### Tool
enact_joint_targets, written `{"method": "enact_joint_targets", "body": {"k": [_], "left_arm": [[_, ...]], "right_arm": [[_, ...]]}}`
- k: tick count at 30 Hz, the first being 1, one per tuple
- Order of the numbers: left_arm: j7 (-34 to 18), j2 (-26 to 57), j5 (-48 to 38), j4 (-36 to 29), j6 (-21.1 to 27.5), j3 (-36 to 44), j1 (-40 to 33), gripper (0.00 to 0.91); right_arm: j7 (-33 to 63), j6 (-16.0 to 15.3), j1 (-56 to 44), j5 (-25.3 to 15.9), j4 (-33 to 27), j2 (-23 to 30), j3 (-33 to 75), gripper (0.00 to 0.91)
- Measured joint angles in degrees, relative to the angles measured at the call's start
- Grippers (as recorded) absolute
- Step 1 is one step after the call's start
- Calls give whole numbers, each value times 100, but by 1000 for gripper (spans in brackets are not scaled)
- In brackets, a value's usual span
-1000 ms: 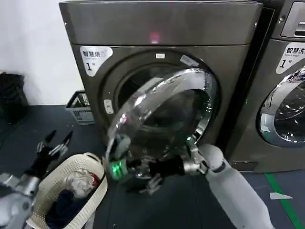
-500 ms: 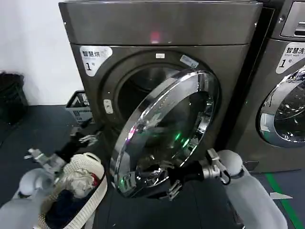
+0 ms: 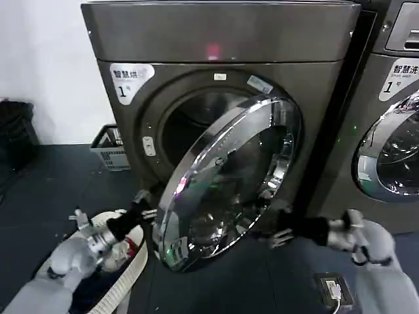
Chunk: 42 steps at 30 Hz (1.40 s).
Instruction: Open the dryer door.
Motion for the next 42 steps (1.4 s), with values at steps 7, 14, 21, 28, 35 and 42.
{"method": "enact_joint_targets", "body": {"k": [7, 14, 21, 28, 35, 42], "left_arm": [[170, 94, -27, -121, 23, 351, -44, 907], [229, 227, -2, -304, -88, 855, -108, 907], [74, 317, 12, -429, -253, 1702, -397, 907], [-143, 17, -38, -244, -357, 2605, -970, 907], [-238, -354, -47, 23, -386, 3401, -1578, 907], [-281, -750, -72, 307, -358, 4011, -2087, 907]], "right_arm": [[1676, -136, -536, -33, 690, 45, 986, 907], [3254, -221, -963, -290, 1189, 133, 1894, 907], [4406, -150, -1293, -618, 1268, 101, 3023, 907], [4611, -486, -1650, -1093, 1242, 37, 4081, 907], [5212, -497, -1888, -1131, 1162, 69, 5007, 907], [5557, -339, -2084, -1077, 1071, 25, 5862, 907]]}}
